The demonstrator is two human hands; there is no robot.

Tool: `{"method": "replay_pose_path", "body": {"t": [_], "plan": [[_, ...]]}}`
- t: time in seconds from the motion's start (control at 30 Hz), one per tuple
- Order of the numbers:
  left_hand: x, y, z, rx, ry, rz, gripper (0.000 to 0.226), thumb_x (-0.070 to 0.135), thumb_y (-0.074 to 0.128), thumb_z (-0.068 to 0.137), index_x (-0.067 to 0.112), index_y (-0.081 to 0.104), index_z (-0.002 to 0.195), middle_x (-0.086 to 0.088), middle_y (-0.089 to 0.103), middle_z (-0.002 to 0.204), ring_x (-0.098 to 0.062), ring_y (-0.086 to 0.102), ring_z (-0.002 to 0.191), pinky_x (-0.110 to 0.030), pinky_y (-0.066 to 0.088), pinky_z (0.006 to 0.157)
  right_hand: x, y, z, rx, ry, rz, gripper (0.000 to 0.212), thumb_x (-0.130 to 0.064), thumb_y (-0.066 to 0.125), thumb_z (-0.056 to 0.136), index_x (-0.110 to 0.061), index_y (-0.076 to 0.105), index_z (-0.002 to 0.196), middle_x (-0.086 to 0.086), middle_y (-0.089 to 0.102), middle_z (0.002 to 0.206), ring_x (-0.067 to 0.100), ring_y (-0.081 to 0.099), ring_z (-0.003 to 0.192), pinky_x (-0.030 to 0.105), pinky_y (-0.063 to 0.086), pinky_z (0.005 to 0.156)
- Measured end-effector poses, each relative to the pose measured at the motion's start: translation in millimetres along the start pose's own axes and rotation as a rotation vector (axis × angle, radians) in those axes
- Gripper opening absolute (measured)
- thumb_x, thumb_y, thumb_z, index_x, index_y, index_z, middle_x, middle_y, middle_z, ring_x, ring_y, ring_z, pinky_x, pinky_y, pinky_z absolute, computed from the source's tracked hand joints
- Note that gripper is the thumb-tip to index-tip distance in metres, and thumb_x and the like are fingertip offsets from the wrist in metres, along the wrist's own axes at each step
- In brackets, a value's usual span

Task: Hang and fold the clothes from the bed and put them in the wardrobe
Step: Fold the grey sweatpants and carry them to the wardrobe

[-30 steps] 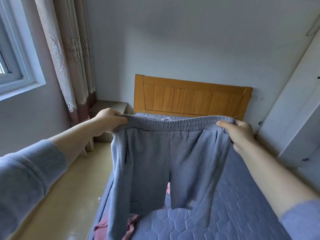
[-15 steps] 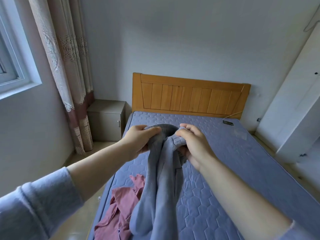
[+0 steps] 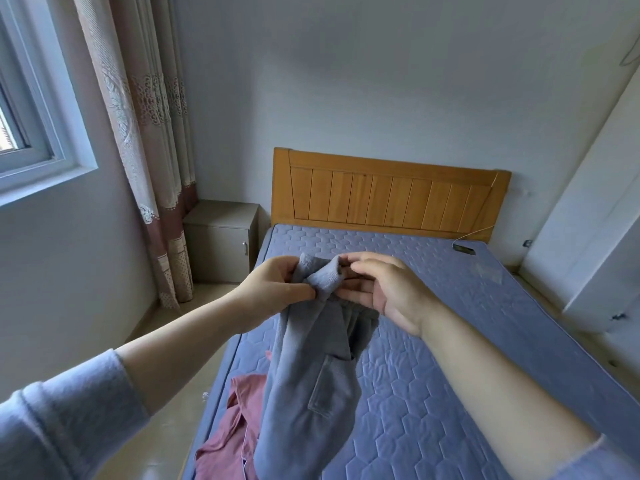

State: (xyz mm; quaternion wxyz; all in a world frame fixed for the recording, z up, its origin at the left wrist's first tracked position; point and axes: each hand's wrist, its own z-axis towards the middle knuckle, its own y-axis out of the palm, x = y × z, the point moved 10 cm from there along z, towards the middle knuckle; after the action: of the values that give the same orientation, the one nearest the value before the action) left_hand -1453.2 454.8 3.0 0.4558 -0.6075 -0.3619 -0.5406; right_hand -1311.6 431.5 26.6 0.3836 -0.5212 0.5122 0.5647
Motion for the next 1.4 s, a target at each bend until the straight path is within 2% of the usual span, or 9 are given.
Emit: {"method": "replay_pose_path", "body": {"t": [0.17, 0.33, 0.57, 0.7, 0.8, 0.97, 1.07, 1.23, 1.4], "plan": [[4, -13, 1, 0.024, 0.033, 0.086, 0.038, 0.013, 0.062, 0.063, -0.003, 0.062, 0.098, -0.017, 0.063, 0.086, -0.025, 0.058, 0.082, -0.049, 0.051, 0.08, -16, -19, -4, 0.023, -0.21, -1.032, 0.016, -0.025, 0.071, 0.084, -0.025, 0.069, 0.099, 0.0, 0.058, 0.106, 0.012, 0.057, 0.094, 0.022, 0.045, 0.078], [15, -27, 0, 0.03, 0.053, 0.085, 0.032, 0.01, 0.061, 0.066, -0.008, 0.055, 0.092, -0.011, 0.054, 0.078, -0.022, 0.049, 0.076, -0.042, 0.039, 0.071, 20, -32, -4, -0.152, -0.081, -1.356, 0.031, -0.042, 0.078, 0.073, -0.018, 0.068, 0.09, -0.005, 0.054, 0.108, 0.01, 0.041, 0.109, 0.03, 0.042, 0.09], [6, -52, -6, -0.012, -0.011, 0.122, 0.04, 0.002, 0.067, 0.078, -0.015, 0.052, 0.11, -0.015, 0.059, 0.092, -0.024, 0.054, 0.088, -0.041, 0.047, 0.081, -16, -50, -5, 0.059, -0.33, -1.041, 0.026, -0.034, 0.075, 0.082, -0.009, 0.07, 0.088, -0.005, 0.055, 0.114, 0.001, 0.054, 0.104, 0.015, 0.042, 0.088], [0, -49, -9, -0.08, -0.061, -0.02, 0.042, -0.001, 0.065, 0.077, -0.016, 0.05, 0.113, -0.018, 0.06, 0.096, -0.027, 0.057, 0.09, -0.036, 0.052, 0.077, 3, -49, 2, 0.014, -0.176, -0.751, 0.037, -0.026, 0.069, 0.088, 0.006, 0.059, 0.103, 0.005, 0.061, 0.09, 0.016, 0.059, 0.083, 0.044, 0.049, 0.078], [-11, -50, -10, -0.112, -0.134, 0.01, 0.046, 0.0, 0.063, 0.077, -0.014, 0.047, 0.117, -0.016, 0.055, 0.102, -0.029, 0.05, 0.097, -0.049, 0.041, 0.094, -10, -44, 1, 0.061, -0.246, -0.727, 0.031, -0.02, 0.072, 0.085, -0.001, 0.048, 0.081, 0.004, 0.038, 0.068, 0.013, 0.037, 0.062, 0.031, 0.031, 0.061], [-23, -64, -12, -0.061, -0.235, -0.117, 0.031, 0.012, 0.044, 0.096, 0.009, 0.054, 0.125, -0.012, 0.065, 0.113, -0.027, 0.062, 0.1, -0.048, 0.047, 0.099, -33, -18, 1, 0.054, -0.368, -0.802, 0.029, -0.016, 0.076, 0.08, -0.006, 0.048, 0.081, -0.004, 0.045, 0.063, 0.007, 0.038, 0.055, 0.019, 0.032, 0.053], [-3, -69, -12, -0.108, -0.112, 0.123, 0.085, 0.068, 0.07, 0.064, 0.026, 0.048, 0.134, 0.002, 0.063, 0.126, -0.016, 0.065, 0.108, -0.038, 0.049, 0.098, -41, 3, 1, 0.003, -0.4, -0.91, 0.026, -0.017, 0.077, 0.079, -0.015, 0.052, 0.084, -0.005, 0.055, 0.065, 0.001, 0.046, 0.054, 0.014, 0.037, 0.053], [31, -27, -4, -0.17, 0.104, 0.813, 0.136, 0.081, 0.076, 0.033, 0.044, 0.015, 0.148, 0.021, 0.043, 0.141, -0.005, 0.043, 0.128, -0.035, 0.037, 0.111, -51, 34, 4, -0.105, -0.397, -0.976, 0.029, -0.017, 0.08, 0.078, -0.022, 0.052, 0.084, 0.003, 0.069, 0.072, 0.002, 0.053, 0.055, 0.018, 0.041, 0.056], [27, 8, 13, -0.227, 0.072, 0.912, 0.065, 0.06, 0.085, 0.053, 0.031, 0.061, 0.106, 0.014, 0.067, 0.1, -0.013, 0.063, 0.094, -0.031, 0.054, 0.084, -54, 35, 1, -0.103, -0.418, -0.935, 0.03, -0.018, 0.081, 0.077, -0.022, 0.055, 0.091, 0.005, 0.071, 0.078, 0.005, 0.056, 0.061, 0.022, 0.046, 0.062]]}}
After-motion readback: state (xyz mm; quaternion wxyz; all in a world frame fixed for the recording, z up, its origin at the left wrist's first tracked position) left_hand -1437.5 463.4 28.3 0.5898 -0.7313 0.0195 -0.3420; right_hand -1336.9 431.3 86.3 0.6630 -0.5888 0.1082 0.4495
